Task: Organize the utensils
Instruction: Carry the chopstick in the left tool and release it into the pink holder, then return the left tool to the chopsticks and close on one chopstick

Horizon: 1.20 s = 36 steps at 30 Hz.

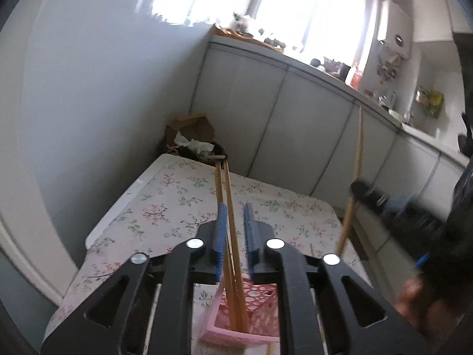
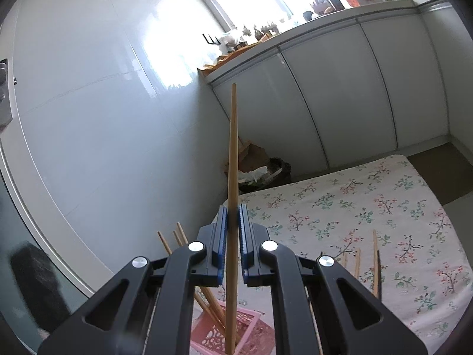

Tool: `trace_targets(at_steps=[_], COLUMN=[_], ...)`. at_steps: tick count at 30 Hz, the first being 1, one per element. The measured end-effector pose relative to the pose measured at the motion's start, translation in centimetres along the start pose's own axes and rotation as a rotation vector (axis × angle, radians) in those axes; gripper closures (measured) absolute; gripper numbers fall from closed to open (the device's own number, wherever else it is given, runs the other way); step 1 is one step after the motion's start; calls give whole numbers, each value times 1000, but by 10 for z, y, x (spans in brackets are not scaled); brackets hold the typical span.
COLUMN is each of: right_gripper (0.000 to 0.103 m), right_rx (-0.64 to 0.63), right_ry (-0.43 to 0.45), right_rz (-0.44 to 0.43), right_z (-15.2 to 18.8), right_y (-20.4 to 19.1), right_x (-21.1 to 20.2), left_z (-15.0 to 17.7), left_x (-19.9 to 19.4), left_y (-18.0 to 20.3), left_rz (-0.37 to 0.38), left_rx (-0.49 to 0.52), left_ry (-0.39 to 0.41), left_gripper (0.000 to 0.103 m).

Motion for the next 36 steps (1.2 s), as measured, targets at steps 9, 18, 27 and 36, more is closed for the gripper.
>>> trace_targets(at_steps=[9, 18, 27, 36], right_gripper=[95, 94, 67, 52], right_rx=[-169, -235, -58, 14], right_ry=[59, -1, -35, 25], right_rz=[45, 81, 100, 216], right_z=[34, 62, 15, -71], right_y=[-18, -9, 14, 48], right_x=[21, 32, -8, -88], left_z=[3, 14, 6, -4], left_x=[-5, -2, -6, -15], left_y=[-21, -39, -29, 32], left_rz=[-110, -115, -84, 20], left_rx=[6, -37, -25, 88], left_ry=[-199, -234, -214, -188], left_gripper=[35, 33, 33, 33])
Point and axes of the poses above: each gripper's, at about its wrist camera, not at the fingertips, and x roughly the way its jaws point, y to its right, z to its underside, the point moved 10 cm from there along x, roughly the way its jaws point, and after that the axes turned 14 degrees about x, right-handed, at the moved point
